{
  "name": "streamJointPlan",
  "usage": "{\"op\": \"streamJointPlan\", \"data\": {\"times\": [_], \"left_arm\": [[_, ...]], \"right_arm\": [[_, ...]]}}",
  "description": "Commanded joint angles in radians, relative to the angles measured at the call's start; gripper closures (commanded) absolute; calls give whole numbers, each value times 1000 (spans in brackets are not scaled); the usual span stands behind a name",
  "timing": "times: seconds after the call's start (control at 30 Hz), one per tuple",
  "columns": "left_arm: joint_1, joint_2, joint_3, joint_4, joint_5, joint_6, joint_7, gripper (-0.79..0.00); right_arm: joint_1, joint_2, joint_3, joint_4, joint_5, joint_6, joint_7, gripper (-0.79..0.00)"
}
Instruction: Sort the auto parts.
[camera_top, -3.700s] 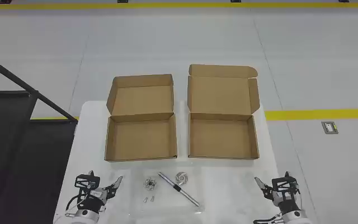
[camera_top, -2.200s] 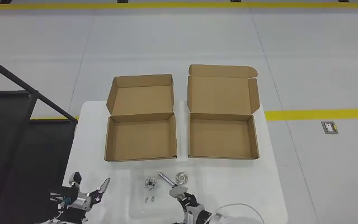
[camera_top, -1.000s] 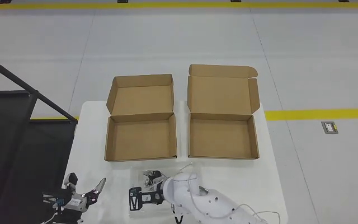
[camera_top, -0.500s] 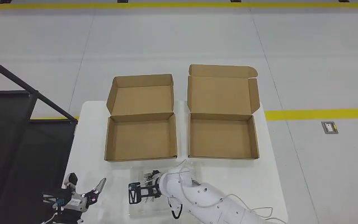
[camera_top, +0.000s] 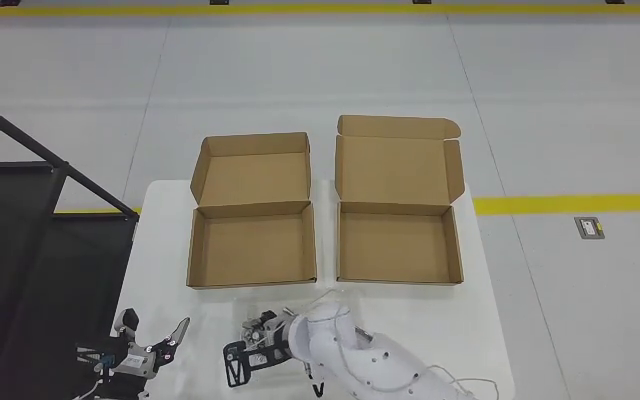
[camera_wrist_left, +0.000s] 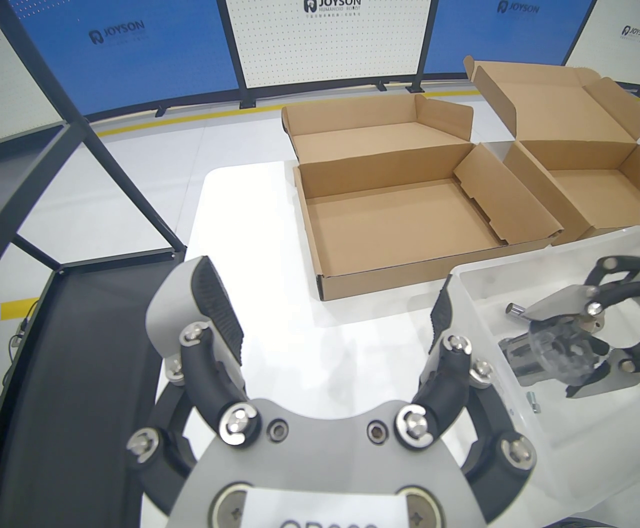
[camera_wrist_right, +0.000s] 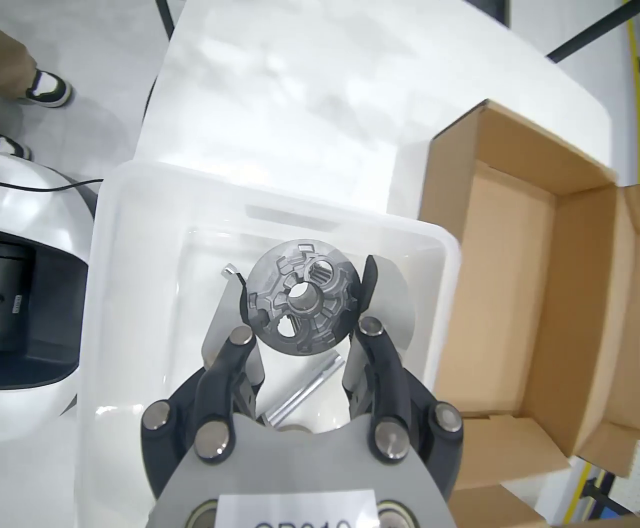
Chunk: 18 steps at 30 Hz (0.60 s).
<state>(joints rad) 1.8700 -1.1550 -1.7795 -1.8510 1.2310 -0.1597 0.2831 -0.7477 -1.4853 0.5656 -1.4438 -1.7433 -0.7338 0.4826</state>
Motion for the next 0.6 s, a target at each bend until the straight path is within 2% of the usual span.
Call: {"op": "streamJointPlan", "data": {"times": [0.0,0.13,0.43,0.5,0.57], "left_arm": [[0,0,0,0,0,0,0,-785],[0,0,0,0,0,0,0,-785],[0,0,0,0,0,0,0,-785],[0,0,0,0,0,0,0,-785],[0,0,0,0,0,0,0,-785]], "right_arm": [[-71,34,58,-139,-51,-5,45,0],[-233,94,144,-408,-186,-49,123,0],[-233,94,144,-408,-186,-49,123,0],[-243,92,153,-402,-181,6,106,0],[-245,87,193,-404,-189,148,97,0]]}}
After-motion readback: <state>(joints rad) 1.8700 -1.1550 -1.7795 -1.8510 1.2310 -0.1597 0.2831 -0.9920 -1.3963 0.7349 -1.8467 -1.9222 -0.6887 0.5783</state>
